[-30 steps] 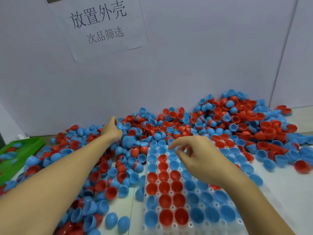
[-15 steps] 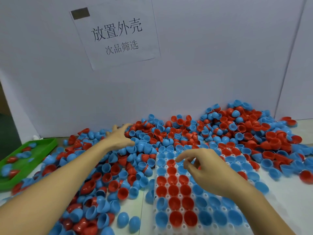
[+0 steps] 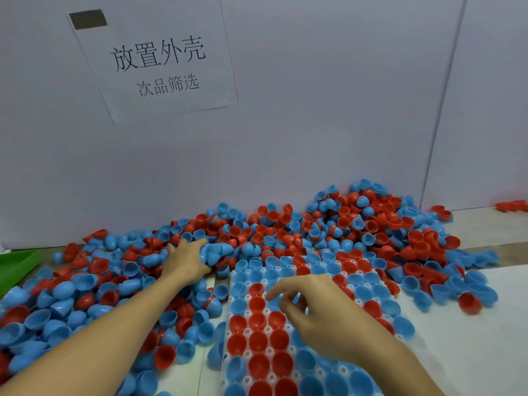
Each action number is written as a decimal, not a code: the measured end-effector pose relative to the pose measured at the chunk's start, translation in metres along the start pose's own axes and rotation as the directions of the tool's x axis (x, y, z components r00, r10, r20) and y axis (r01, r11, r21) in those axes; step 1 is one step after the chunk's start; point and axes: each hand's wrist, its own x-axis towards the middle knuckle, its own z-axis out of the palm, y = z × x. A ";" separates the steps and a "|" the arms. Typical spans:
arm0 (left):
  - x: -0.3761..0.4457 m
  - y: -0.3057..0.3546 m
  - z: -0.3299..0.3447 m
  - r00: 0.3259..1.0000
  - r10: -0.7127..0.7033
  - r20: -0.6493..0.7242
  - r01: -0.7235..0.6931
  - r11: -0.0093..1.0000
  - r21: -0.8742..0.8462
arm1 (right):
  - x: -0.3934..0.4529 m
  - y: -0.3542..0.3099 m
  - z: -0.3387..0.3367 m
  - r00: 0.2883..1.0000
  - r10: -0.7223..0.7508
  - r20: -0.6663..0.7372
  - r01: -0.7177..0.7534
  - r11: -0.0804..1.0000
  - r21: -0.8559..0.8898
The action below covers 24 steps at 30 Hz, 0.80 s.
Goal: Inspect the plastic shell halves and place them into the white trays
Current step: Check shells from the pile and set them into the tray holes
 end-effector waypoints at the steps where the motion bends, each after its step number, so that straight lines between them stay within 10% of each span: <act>1: 0.001 -0.002 -0.003 0.999 -0.002 -0.047 -0.002 0.997 -0.079 | -0.001 0.000 -0.002 1.000 0.003 -0.004 -0.003 1.000 0.000; 7: -0.001 -0.009 -0.038 0.957 -0.221 -0.189 0.075 0.815 -0.574 | -0.006 -0.001 -0.008 0.999 -0.006 -0.034 0.006 1.000 -0.008; 13: -0.028 -0.012 -0.052 0.929 -0.370 -0.016 0.135 0.380 -0.915 | -0.009 -0.010 -0.003 0.999 -0.002 -0.034 0.003 1.000 0.026; 24: -0.160 0.022 -0.038 0.936 -0.263 0.235 0.112 -0.409 -0.906 | -0.009 -0.043 0.028 0.994 0.074 -0.077 -0.051 0.964 0.260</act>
